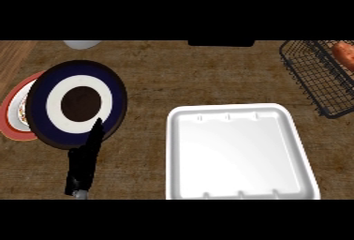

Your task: Pick the sweet potato from the tray and place it in the tiered basket

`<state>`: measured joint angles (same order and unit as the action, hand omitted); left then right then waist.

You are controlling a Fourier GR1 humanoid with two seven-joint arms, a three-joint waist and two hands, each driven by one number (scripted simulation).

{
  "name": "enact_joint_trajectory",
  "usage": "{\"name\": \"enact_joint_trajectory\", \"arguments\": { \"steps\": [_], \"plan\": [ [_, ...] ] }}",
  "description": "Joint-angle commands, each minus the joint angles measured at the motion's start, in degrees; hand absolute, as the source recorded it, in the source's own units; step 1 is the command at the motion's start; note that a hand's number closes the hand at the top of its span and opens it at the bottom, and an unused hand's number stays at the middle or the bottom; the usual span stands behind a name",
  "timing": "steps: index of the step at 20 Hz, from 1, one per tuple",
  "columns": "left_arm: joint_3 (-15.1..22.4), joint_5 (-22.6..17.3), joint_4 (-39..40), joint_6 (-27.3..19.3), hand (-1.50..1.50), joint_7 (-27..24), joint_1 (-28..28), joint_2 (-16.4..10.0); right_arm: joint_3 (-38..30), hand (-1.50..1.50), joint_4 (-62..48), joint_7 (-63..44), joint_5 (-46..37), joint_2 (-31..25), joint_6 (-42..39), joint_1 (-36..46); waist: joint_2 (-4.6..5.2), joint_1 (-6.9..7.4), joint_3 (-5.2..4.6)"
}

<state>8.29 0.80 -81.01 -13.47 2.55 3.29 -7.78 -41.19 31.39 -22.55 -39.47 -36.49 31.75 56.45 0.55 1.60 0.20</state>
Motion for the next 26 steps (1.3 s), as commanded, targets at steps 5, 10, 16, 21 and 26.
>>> {"name": "enact_joint_trajectory", "arguments": {
  "steps": [5, 10, 16, 21, 26],
  "plan": [
    [-0.41, 0.57, 2.52, -1.80, 0.00, -1.61, 0.41, 2.14, -1.66, -1.50, 5.50, 0.95, -0.61, -4.15, 13.03, -2.72, -0.58, -1.93, -0.26],
    [-2.05, -0.46, -0.26, -0.76, 0.00, -0.11, 3.03, -0.32, -2.58, -1.50, 15.48, -8.26, -1.68, -5.45, 13.09, -9.64, -1.72, -4.36, -0.40],
    [-3.94, -1.18, -0.53, -0.99, 0.00, -1.24, 5.16, -1.13, -7.91, -1.50, 32.65, -13.09, 4.76, -5.45, 3.73, -23.27, -2.23, -6.79, -0.37],
    [-4.84, -1.18, 0.89, -1.85, 0.00, -2.24, 6.20, -0.85, -12.16, -1.50, 46.52, -15.33, 9.62, -3.08, -4.47, -35.08, -2.59, -9.43, -0.42],
    [-4.36, -1.24, -2.42, -2.32, 0.00, -0.71, 7.55, -0.57, -18.54, -1.50, 62.37, -17.07, 18.10, -0.39, -15.08, -46.56, -2.52, -9.22, -0.33]
  ]
}}
